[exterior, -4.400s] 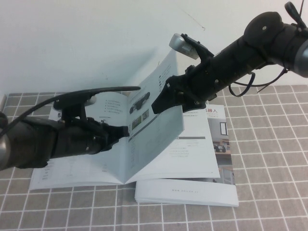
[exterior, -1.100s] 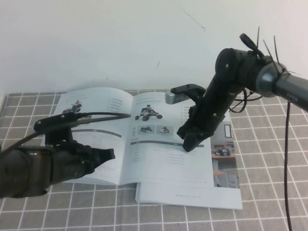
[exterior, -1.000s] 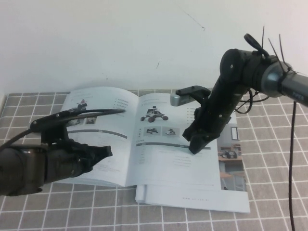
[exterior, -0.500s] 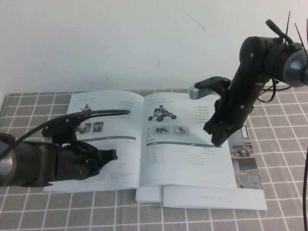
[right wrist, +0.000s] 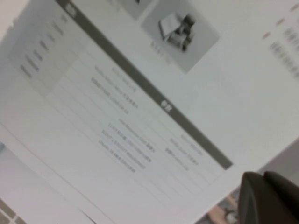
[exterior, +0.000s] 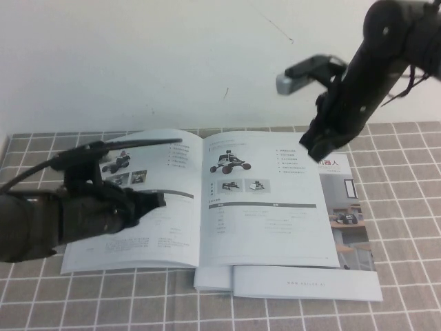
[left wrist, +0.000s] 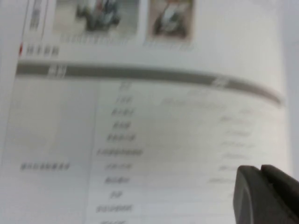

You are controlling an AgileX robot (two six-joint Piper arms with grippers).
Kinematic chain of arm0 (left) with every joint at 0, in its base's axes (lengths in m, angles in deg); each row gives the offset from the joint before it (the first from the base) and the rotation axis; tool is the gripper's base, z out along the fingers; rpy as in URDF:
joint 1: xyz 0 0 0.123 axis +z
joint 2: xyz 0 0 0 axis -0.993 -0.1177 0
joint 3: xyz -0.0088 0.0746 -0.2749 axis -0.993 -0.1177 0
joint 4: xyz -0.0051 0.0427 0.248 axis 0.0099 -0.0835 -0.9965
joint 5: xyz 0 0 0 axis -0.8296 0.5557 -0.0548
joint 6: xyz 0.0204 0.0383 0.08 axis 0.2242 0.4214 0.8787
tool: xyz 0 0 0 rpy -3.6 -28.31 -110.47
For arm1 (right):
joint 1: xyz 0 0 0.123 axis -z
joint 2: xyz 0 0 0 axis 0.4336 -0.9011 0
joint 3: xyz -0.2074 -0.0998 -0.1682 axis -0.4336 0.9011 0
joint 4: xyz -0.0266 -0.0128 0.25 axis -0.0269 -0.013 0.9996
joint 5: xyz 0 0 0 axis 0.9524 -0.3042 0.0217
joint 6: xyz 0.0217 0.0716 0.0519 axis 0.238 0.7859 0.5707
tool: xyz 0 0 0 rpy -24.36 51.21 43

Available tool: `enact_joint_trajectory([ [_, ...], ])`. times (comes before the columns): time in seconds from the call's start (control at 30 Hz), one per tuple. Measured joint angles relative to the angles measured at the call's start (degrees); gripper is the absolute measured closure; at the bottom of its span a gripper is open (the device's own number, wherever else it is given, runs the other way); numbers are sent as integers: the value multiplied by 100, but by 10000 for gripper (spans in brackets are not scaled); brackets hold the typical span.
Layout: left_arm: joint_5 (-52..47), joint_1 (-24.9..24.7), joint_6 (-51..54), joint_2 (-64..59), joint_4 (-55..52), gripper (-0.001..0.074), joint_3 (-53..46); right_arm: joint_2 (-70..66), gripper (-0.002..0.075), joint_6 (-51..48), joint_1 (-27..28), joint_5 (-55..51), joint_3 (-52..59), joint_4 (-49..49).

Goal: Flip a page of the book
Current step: Open the closed book

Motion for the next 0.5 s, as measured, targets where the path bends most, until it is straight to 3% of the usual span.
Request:
enact_joint_trajectory([
  [0.17,-542,0,108,1222,-105,736,-8,1000,726,-22,0,-36,-423,-301],
  [0.27,-1031,0,-270,2031,-783,736,-8,1621,726,-20,0,-95,-498,-576],
  [0.37,-1424,0,-1261,2669,-2048,736,-8,2218,726,-20,0,-161,-501,-1002],
  [0.5,-2007,0,-3358,3283,-4536,736,-22,2913,726,47,0,-190,-363,-1647],
])
